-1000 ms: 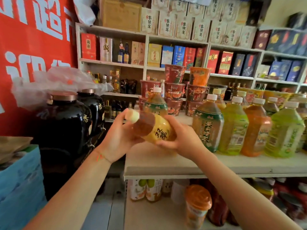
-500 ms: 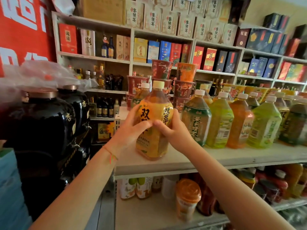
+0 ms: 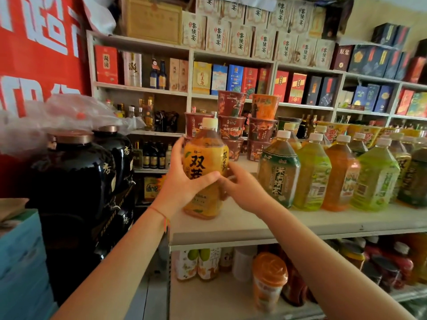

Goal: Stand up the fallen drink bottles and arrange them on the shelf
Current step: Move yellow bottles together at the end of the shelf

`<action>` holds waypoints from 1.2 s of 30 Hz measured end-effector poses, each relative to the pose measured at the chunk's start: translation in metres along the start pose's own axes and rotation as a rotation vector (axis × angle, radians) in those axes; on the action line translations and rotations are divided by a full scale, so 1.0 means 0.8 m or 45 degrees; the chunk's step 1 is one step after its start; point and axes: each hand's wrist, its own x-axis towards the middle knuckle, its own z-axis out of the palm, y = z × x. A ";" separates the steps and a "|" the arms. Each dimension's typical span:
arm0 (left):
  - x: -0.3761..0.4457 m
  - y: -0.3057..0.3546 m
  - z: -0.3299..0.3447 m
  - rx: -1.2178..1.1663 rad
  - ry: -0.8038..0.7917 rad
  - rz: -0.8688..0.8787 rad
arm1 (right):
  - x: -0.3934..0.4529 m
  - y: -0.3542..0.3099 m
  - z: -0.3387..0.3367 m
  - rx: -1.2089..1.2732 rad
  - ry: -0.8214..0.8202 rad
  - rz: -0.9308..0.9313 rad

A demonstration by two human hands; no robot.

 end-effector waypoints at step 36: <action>0.051 -0.041 0.003 0.268 0.108 0.142 | 0.123 0.011 -0.015 -1.916 0.230 0.259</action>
